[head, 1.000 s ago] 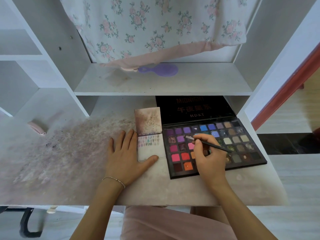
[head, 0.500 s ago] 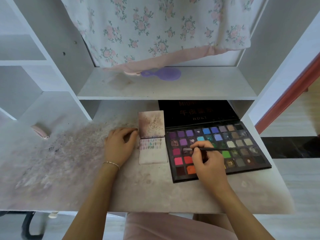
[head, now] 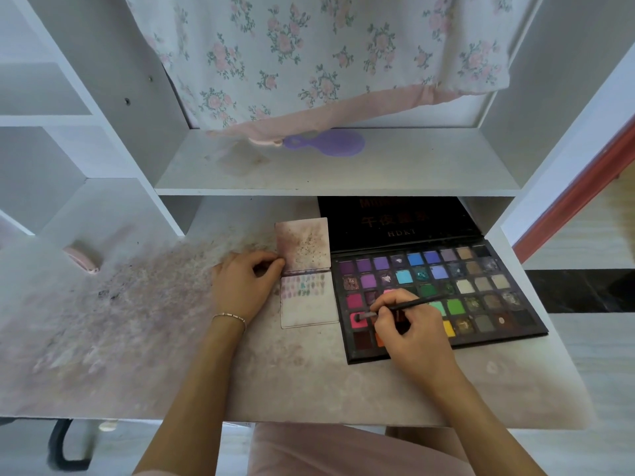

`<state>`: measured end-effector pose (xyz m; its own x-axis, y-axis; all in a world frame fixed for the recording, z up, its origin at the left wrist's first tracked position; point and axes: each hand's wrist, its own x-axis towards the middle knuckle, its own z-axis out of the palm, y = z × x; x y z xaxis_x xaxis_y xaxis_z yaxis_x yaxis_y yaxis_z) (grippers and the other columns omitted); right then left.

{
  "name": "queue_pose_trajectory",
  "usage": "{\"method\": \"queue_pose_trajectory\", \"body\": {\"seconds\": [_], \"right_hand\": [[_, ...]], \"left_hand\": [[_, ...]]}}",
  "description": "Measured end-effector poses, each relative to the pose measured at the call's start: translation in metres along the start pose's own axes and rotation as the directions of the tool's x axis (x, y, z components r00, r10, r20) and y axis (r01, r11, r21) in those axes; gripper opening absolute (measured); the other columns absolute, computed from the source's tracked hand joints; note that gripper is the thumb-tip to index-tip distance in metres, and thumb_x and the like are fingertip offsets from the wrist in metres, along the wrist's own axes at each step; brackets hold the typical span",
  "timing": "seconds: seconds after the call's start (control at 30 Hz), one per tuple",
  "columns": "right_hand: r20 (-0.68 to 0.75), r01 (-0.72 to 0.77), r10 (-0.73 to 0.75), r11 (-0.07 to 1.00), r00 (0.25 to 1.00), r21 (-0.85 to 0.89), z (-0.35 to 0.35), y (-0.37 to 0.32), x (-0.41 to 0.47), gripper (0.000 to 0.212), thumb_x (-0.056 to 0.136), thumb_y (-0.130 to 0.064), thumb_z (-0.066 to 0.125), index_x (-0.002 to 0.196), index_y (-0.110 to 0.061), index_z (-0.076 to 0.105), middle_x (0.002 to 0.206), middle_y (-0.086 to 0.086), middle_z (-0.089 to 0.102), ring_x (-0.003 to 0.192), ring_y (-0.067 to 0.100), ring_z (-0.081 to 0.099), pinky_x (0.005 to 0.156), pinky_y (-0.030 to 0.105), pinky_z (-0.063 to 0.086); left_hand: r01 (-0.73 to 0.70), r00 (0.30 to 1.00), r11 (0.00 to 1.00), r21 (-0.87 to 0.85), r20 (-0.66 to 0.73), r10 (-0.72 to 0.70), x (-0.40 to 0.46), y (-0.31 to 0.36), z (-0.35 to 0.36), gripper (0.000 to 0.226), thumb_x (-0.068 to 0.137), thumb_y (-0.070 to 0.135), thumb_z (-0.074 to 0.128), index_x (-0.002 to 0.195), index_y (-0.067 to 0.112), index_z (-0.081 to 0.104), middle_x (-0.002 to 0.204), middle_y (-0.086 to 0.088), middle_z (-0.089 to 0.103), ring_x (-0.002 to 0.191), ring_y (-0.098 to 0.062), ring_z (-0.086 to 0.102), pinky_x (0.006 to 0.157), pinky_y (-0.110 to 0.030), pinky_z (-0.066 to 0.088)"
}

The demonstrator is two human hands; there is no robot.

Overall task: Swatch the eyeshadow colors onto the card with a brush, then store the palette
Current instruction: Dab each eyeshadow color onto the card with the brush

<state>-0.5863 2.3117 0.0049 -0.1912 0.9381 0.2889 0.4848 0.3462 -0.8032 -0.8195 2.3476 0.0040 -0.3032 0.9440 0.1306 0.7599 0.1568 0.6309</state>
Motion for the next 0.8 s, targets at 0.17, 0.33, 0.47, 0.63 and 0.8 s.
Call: {"method": "queue_pose_trajectory", "body": {"seconds": [0.17, 0.33, 0.47, 0.63, 0.8], "right_hand": [[0.009, -0.042, 0.041, 0.998, 0.999, 0.039, -0.001, -0.001, -0.001, 0.015, 0.076, -0.023, 0.047, 0.067, -0.035, 0.051, 0.059, -0.009, 0.056, 0.057, 0.011, 0.055, 0.051, 0.026, 0.047], [0.017, -0.057, 0.056, 0.997, 0.998, 0.043, -0.001, -0.003, 0.0, 0.014, 0.076, -0.022, 0.047, 0.068, -0.032, 0.053, 0.061, -0.01, 0.056, 0.057, 0.012, 0.055, 0.052, 0.024, 0.045], [0.006, -0.063, 0.063, 0.996, 0.998, 0.061, -0.002, -0.004, 0.0, 0.015, 0.076, -0.021, 0.048, 0.068, -0.032, 0.053, 0.062, -0.01, 0.058, 0.059, 0.013, 0.057, 0.054, 0.028, 0.049], [-0.008, -0.053, 0.054, 0.995, 0.999, 0.084, -0.002, -0.006, -0.001, 0.018, 0.076, -0.019, 0.048, 0.066, -0.033, 0.053, 0.061, -0.004, 0.058, 0.06, 0.017, 0.059, 0.054, 0.035, 0.05], [-0.084, -0.058, 0.074, 0.981, 0.994, 0.183, 0.001, -0.01, 0.0, 0.015, 0.079, -0.017, 0.048, 0.075, -0.03, 0.054, 0.061, 0.0, 0.058, 0.059, 0.015, 0.059, 0.049, 0.029, 0.05]], "left_hand": [[0.004, 1.0, 1.0, -0.008, -0.005, -0.004, 0.0, -0.001, 0.001, 0.013, 0.085, 0.03, 0.062, 0.089, 0.023, 0.073, 0.094, 0.003, 0.071, 0.095, -0.024, 0.06, 0.089, -0.047, 0.044], [0.003, 1.0, 1.0, -0.009, 0.001, -0.003, 0.0, -0.002, 0.001, 0.013, 0.084, 0.03, 0.063, 0.089, 0.024, 0.073, 0.093, 0.003, 0.07, 0.095, -0.023, 0.06, 0.089, -0.047, 0.044], [0.003, 1.0, 1.0, -0.013, -0.003, -0.003, 0.001, -0.003, 0.001, 0.013, 0.084, 0.03, 0.063, 0.089, 0.024, 0.073, 0.093, 0.003, 0.07, 0.095, -0.024, 0.06, 0.089, -0.048, 0.044], [-0.001, 1.0, 1.0, -0.016, -0.011, 0.001, 0.0, -0.004, 0.001, 0.012, 0.083, 0.031, 0.063, 0.088, 0.025, 0.073, 0.092, 0.004, 0.07, 0.094, -0.023, 0.06, 0.089, -0.048, 0.044], [-0.004, 1.0, 1.0, -0.006, -0.007, 0.004, 0.0, -0.002, 0.0, 0.012, 0.083, 0.03, 0.063, 0.088, 0.026, 0.073, 0.092, 0.004, 0.07, 0.094, -0.023, 0.06, 0.088, -0.047, 0.045]]}}
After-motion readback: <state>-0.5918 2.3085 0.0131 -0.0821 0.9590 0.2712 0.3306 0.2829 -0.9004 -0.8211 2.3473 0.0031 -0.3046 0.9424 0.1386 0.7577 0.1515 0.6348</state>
